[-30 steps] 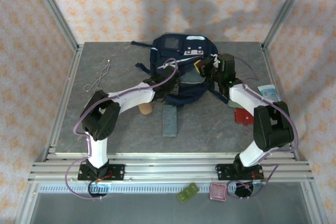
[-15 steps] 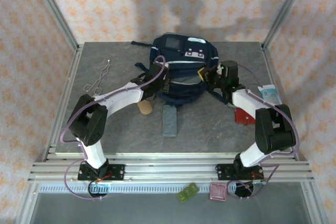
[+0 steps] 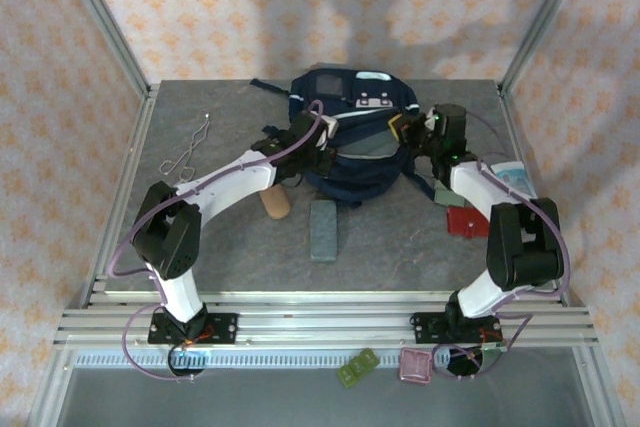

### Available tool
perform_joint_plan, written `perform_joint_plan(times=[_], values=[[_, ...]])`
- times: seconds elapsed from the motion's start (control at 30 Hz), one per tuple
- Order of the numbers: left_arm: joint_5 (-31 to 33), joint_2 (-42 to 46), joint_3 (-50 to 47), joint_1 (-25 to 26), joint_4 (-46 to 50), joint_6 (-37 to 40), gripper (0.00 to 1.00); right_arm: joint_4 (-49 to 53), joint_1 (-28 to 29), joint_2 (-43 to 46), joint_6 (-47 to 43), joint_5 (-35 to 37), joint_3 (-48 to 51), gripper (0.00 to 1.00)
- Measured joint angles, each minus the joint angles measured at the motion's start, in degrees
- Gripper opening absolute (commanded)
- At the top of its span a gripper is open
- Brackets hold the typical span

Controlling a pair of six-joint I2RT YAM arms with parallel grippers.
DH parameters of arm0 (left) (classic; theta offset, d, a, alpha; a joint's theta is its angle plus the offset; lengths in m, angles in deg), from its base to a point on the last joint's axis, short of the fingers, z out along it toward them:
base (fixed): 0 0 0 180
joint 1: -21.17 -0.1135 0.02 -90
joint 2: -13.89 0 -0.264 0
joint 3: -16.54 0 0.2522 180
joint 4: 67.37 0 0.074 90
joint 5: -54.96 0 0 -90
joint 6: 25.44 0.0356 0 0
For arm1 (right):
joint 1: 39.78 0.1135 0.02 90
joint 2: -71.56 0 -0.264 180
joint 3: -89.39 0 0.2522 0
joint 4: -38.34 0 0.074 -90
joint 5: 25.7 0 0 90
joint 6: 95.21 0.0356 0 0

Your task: Pack books, pencil case, and school supplies into a backpack

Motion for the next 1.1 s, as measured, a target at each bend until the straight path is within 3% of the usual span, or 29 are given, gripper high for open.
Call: perform_joint_plan(times=[0.03, 0.13, 0.2, 0.43, 0.63, 0.7, 0.87, 1.1], values=[[-0.6, -0.2, 0.6, 0.6, 0.0, 0.0, 0.00, 0.2, -0.6, -0.2, -0.3, 0.2, -0.8, 0.01], [-2.6, -2.0, 3.5, 2.2, -0.2, -0.3, 0.00, 0.6, -1.8, -0.9, -0.7, 0.4, -2.0, 0.25], [-4.2, -4.2, 6.0, 2.8, -0.3, -0.9, 0.00, 0.6, -1.9, -1.1, -0.9, 0.4, -1.9, 0.36], [-6.8, -11.4, 12.5, 5.7, -0.4, -1.7, 0.00, -2.0, 2.1, 1.4, -0.2, -0.4, 5.4, 0.43], [-5.8, -11.4, 10.3, 6.8, -0.4, -1.7, 0.00, -3.4, 5.9, 2.3, 1.0, -0.5, 12.0, 0.41], [-4.5, -9.4, 6.7, 6.8, -0.7, -2.1, 0.02, -4.3, 6.6, 1.6, 1.5, -0.5, 12.3, 0.29], [-0.8, -2.7, -0.8, 6.5, -1.2, -4.0, 0.25, -6.6, 7.6, 0.0, 2.8, -0.5, 11.8, 0.01], [4.2, 4.0, -6.1, 4.1, -5.2, -7.6, 0.51, -5.9, 7.7, -0.1, 2.6, 0.3, 6.6, 0.00]])
